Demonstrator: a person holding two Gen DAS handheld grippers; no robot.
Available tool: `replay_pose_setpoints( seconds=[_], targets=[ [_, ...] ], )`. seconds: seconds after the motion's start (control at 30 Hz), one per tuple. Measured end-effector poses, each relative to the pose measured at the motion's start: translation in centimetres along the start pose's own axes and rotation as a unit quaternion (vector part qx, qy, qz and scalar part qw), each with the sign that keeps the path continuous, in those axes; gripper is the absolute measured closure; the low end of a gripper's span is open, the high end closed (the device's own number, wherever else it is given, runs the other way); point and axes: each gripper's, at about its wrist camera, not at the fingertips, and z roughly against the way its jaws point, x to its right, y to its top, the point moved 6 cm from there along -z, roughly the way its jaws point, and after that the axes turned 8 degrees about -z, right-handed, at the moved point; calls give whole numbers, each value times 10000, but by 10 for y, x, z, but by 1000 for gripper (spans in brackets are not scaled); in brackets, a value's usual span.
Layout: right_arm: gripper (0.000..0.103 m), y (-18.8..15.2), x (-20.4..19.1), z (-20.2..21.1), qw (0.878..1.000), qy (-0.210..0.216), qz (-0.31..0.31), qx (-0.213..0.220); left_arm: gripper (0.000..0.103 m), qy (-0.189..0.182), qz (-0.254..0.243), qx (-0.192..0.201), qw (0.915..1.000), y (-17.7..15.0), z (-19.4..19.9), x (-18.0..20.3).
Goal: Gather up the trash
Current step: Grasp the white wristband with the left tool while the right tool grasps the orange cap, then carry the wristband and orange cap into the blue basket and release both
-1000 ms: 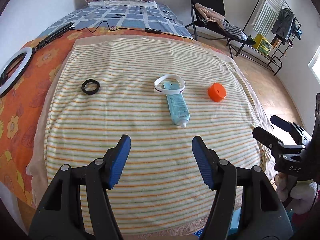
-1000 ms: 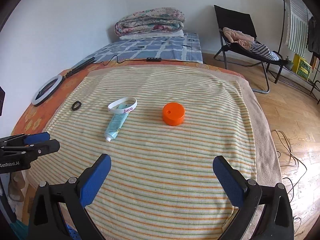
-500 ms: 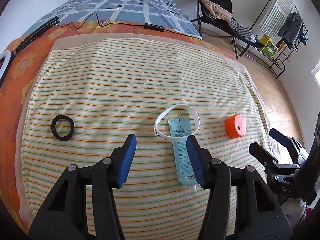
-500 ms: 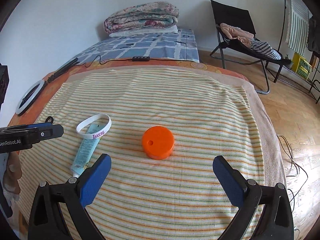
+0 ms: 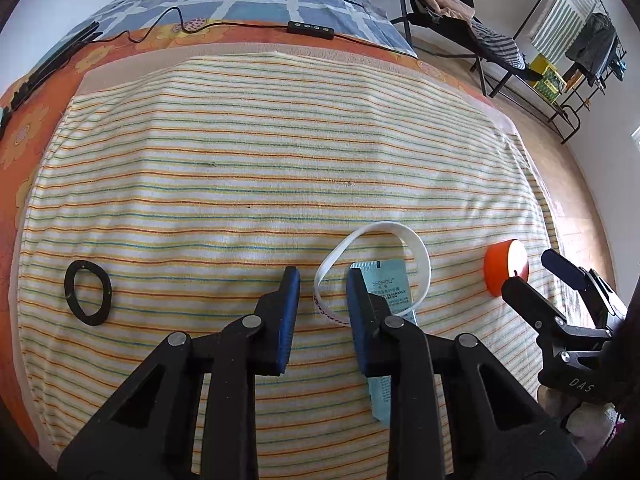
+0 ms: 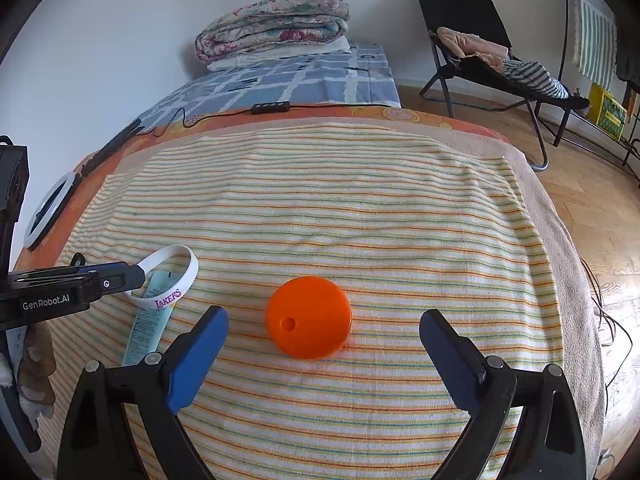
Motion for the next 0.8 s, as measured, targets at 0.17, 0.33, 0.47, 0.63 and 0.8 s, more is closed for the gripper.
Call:
replay_pose_setpoints(
  seconds=[0.17,0.33,0.47,0.63,0.8],
  targets=[
    [12,1,-5,-9,9999,-41,90,-46,96,185,-73,81,9998,2,-3,-1],
    [27,2,-7,-17,9998,-46,157,-106,99,243,-165,239,9993,4,3,0],
    [48,-3,-6,-20,9996,63,113,-251,100,254,-171,364,9989,6,13,1],
    [54,-5,-2,-14,9996,180,68,-225,100,327,-274,527,9977,8,29,5],
    [54,-2,-2,0,9996,265,4,-108,100,343,-369,651,9966,6,47,10]
  ],
)
